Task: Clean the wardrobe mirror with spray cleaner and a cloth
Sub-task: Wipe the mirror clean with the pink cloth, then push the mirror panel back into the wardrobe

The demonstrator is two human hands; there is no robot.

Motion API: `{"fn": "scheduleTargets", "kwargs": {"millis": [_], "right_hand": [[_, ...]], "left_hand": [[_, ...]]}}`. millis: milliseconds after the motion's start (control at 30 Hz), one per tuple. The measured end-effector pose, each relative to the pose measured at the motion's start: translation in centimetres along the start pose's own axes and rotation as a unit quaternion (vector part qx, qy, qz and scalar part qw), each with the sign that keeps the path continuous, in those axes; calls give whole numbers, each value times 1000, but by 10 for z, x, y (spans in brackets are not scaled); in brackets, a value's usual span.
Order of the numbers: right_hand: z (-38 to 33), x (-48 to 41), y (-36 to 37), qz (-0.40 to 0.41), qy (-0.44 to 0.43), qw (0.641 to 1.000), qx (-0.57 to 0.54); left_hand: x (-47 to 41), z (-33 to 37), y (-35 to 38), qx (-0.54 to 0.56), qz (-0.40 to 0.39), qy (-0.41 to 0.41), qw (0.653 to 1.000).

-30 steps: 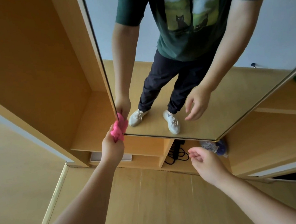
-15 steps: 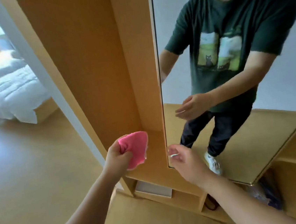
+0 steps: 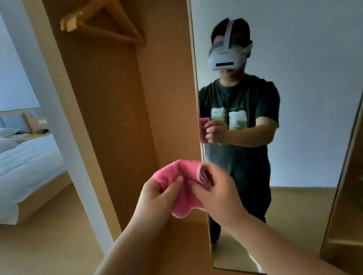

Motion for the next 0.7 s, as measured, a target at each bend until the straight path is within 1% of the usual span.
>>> {"fn": "scheduleTargets", "kwargs": {"millis": [33, 67, 100, 167, 233, 267, 333, 433, 500, 567, 633, 700], "right_hand": [[-12, -1, 1, 29, -36, 998, 42], [-24, -1, 6, 47, -67, 994, 76], [-34, -2, 15, 51, -85, 991, 95], [-46, -3, 32, 30, -93, 991, 96], [-52, -2, 44, -11, -94, 992, 84], [-54, -1, 49, -35, -85, 993, 77], [-53, 1, 50, -72, -45, 994, 62], [-43, 4, 29, -72, 15, 994, 85], [-42, 0, 0, -39, 29, 989, 138], [-49, -6, -44, 17, 23, 978, 207], [-57, -13, -105, 102, 25, 959, 263], [-62, -17, -177, 207, 43, 933, 290]], "left_hand": [[-3, 6, 2, 1, -7, 16, 1000], [-5, 11, 7, 10, -31, 30, 999], [-6, 14, 10, 26, -58, 36, 997], [-8, 16, 7, 56, -100, 39, 993], [-15, 17, 0, 58, -126, 31, 990], [-18, 18, -3, 50, -127, 24, 990], [-27, 22, -8, 20, -105, 23, 994], [-40, 30, -3, -17, -87, 36, 995], [-49, 33, 1, -14, -75, 32, 997], [-54, 38, 7, -5, -79, 29, 996], [-58, 43, 12, -2, -83, 28, 996], [-63, 50, 14, 0, -77, 34, 996]]}}
Point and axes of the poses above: each hand's wrist, its own x-axis away from the middle knuckle, its own y-axis out of the palm, z = x × y, the point moved 10 cm from there along -x, towards the middle knuckle, and after that the axes turned 3 degrees about -y, right-handed, at the moved point
